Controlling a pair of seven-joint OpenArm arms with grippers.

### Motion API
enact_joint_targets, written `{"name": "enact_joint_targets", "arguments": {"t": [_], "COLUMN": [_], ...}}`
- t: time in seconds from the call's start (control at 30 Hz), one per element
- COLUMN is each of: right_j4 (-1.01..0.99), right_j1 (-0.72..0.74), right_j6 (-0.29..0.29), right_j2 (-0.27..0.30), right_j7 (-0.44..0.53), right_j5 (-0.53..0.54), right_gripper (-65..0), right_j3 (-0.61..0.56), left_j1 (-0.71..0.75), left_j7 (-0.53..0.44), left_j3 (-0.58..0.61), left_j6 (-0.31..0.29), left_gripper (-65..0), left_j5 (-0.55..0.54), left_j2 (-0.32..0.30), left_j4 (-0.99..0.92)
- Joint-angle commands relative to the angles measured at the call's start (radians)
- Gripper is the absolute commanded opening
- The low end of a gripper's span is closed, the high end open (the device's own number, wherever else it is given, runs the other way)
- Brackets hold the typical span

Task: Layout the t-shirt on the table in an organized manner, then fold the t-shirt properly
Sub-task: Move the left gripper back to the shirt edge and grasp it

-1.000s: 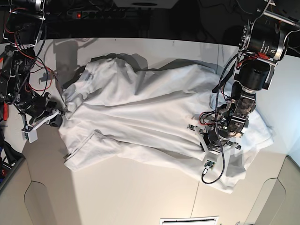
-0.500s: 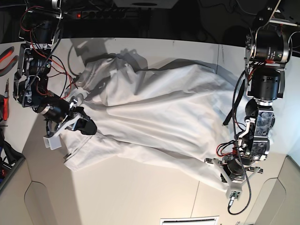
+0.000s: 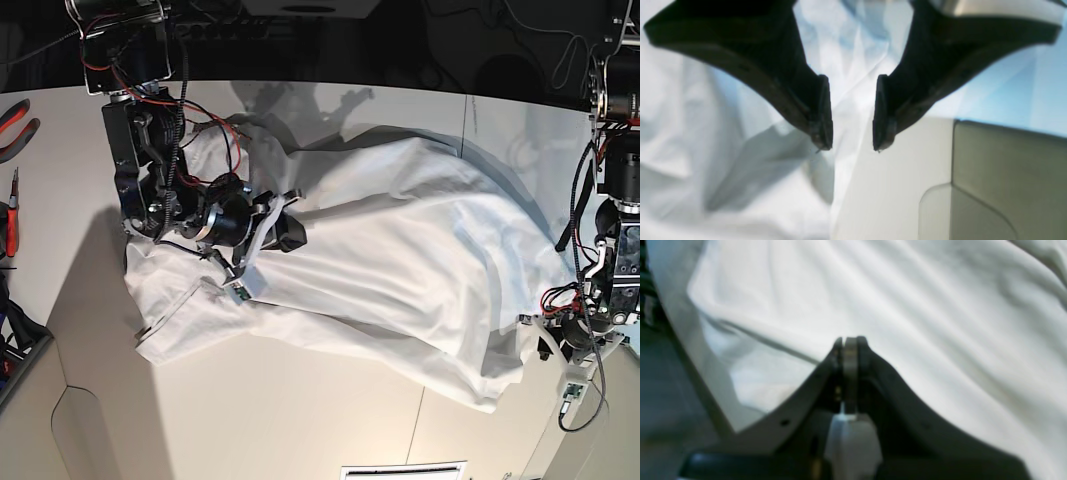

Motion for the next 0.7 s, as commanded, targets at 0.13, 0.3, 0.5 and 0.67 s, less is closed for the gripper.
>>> {"name": "enact_joint_targets", "arguments": {"t": [0.13,0.3,0.5,0.67], "right_j4": [0.008,-0.061,-0.187,-0.237], "right_j1": [0.020,0.022,0.026,0.041], "right_j6": [-0.080,-0.115,-0.128,-0.129], "right_j2": [0.000,0.006,0.045,0.105], "right_j7": [0.063,0.064,0.086,0.085], "right_j5": [-0.127,-0.224,-0.264,-0.268], "right_gripper": [-65.0,-65.0,-65.0,-65.0], "right_j3": [-0.072,-0.075,-0.075,-0.075], "left_j1": [0.013,0.048,0.066,0.066], "left_j7": [-0.048,-0.074,-0.071,-0.070], "left_j3": [-0.005,-0.005,-0.005,-0.005], "left_j6": [0.008,0.008,0.007,0.007], "left_gripper": [-41.0,-41.0,-41.0,-41.0], "left_j5": [-0.002,-0.002,-0.002,-0.002], "left_j2": [-0.008,-0.006,-0.006,-0.003], "left_j4": [-0.050,-0.080,-0.081,-0.081]}}
